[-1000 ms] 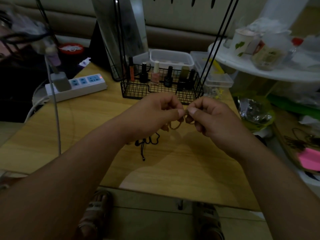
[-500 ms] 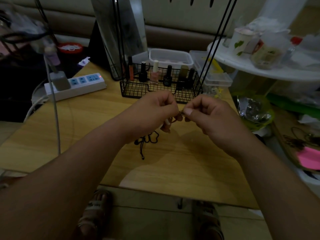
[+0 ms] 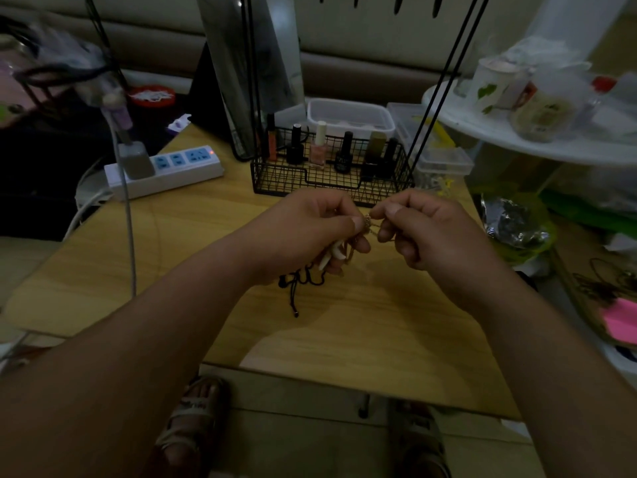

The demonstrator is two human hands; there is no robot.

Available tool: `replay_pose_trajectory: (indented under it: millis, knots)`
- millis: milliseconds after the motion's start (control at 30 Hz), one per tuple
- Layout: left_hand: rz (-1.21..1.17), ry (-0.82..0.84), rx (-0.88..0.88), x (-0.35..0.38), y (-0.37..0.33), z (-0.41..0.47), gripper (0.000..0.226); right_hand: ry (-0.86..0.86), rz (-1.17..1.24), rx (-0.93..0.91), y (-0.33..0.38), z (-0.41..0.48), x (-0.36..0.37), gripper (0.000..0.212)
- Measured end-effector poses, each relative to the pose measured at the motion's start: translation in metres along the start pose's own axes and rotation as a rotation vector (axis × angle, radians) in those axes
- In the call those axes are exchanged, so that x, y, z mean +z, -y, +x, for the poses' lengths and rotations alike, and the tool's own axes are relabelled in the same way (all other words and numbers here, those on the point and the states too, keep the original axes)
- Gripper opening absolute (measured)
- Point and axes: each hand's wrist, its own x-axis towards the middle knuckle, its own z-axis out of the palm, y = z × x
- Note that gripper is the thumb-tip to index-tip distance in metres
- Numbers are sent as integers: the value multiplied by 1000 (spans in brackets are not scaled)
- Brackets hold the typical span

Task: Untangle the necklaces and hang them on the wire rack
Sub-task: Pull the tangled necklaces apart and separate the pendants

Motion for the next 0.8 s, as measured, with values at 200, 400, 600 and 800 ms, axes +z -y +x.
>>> replay_pose_trajectory:
  millis: [200, 400, 600, 800]
  knots:
    - [16, -41, 2, 1, 0, 0, 17, 61, -136, -56, 1, -5, 4, 14]
    - [210, -90, 59, 7, 4, 2, 7, -43, -319, -150, -6, -4, 11, 4]
    - [271, -139, 137, 11, 8, 3, 4, -31, -383, -125, -8, -3, 12, 4]
    - [405, -202, 232, 18, 14, 5, 10, -57, -335, -133, -5, -5, 12, 5]
